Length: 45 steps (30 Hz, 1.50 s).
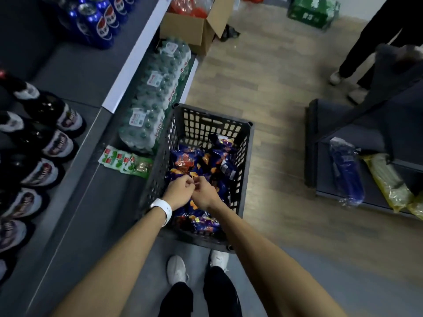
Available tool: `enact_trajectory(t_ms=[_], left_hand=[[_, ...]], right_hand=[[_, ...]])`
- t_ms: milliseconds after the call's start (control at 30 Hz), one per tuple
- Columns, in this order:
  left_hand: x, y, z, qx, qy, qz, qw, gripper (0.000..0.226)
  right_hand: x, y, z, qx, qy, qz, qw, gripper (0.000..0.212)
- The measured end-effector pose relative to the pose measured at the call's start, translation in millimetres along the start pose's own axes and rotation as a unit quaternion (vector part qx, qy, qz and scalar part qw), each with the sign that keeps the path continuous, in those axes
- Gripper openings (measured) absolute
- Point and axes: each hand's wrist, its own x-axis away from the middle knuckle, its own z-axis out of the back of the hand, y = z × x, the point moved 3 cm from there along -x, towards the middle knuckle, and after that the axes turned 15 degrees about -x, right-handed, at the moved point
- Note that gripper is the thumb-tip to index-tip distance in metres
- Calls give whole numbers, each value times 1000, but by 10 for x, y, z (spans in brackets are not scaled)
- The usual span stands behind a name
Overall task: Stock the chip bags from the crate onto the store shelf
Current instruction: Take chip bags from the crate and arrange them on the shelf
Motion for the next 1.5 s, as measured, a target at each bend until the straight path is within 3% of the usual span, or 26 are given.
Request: enact_trajectory(t_ms=[100,233,333,400,633,933,1033,1100,1267,1367,1500], left_hand=[[-230,-181,-231,-5,14,63,998,18],[-471,-350,-506,1,9,127,992,21],[-640,-495,-742,26,-15,166,986,50],[-779,-582,-884,43,-21,178,983,67],[-1170,-579,-1282,114,5,200,973,88],[-1305,-658,-1361,126,84,194,969,62],[-1364,-760,-1243,126,98,179,971,56],[-1425,-792,-1198,154,67,165,972,65],[-1515,-770,-1132,215,49,149,964,61],[-1516,-761,-1110,267,54,164,948,84],[-1512,-736,-1111,282,2,185,941,128]], right_hand=[[-227,279,-91,21,-6,-31,999,53],[-480,597,-217,47,-2,-61,997,46],[-649,807,-253,72,4,-85,994,55],[-766,936,-277,78,-1,-89,993,50],[-1076,1261,-206,112,11,-78,991,45],[-1214,1325,-171,185,37,-15,982,50],[-1136,1226,-62,259,100,52,959,53],[-1092,1160,1,318,146,89,933,52],[-1110,1189,107,350,225,72,907,61],[-1140,1213,104,353,205,61,911,59],[-1141,1175,21,363,175,46,914,61]])
